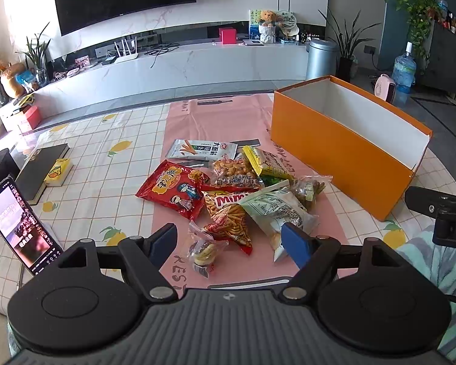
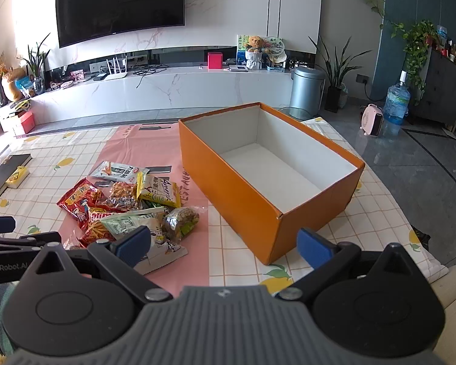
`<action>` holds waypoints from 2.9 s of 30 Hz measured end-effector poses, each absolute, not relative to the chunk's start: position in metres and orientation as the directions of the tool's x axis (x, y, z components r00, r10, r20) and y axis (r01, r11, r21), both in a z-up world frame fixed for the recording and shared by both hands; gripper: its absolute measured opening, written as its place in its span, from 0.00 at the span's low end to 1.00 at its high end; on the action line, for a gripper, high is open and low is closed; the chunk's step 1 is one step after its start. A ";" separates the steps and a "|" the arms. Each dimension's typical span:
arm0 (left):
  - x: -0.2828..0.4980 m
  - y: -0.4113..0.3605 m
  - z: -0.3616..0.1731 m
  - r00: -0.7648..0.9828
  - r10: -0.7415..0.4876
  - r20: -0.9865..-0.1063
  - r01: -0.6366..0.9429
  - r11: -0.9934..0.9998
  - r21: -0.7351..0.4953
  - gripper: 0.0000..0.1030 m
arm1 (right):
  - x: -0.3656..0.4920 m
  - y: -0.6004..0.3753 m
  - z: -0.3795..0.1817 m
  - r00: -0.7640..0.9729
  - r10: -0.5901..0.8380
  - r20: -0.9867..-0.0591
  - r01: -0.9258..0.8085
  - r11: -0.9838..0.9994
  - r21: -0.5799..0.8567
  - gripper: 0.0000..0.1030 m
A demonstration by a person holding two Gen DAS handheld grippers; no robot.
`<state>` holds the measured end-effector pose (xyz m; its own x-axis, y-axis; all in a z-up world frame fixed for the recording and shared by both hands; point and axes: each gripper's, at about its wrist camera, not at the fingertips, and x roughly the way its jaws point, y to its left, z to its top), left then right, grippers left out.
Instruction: Organize snacks
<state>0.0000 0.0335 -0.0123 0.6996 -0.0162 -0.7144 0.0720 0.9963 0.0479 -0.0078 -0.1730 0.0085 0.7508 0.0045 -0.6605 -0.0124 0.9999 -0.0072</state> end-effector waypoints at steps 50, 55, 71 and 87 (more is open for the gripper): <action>0.041 0.073 -0.040 0.571 -0.119 -0.812 0.083 0.993 -0.087 0.51 | 0.040 -0.154 -0.036 0.651 0.230 -0.723 -0.134 0.973 0.189 0.77; 0.057 0.072 -0.050 0.552 -0.152 -0.820 0.106 0.988 -0.113 0.55 | 0.059 -0.135 -0.054 0.616 0.262 -0.743 -0.201 0.964 0.173 0.71; 0.110 0.081 -0.080 0.473 -0.143 -0.870 0.142 0.986 -0.084 0.55 | 0.113 -0.092 -0.104 0.488 0.290 -0.823 -0.350 0.929 0.120 0.52; 0.132 0.071 -0.106 0.460 -0.196 -0.866 0.210 0.972 -0.108 0.80 | 0.117 -0.102 -0.105 0.489 0.265 -0.831 -0.248 0.956 0.159 0.30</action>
<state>0.1324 0.0713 -0.1056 0.4600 -0.1957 -0.8661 0.2103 0.9717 -0.1079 0.1173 -0.1021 -0.1049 0.4893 0.2653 -0.8308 -0.2483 0.9556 0.1589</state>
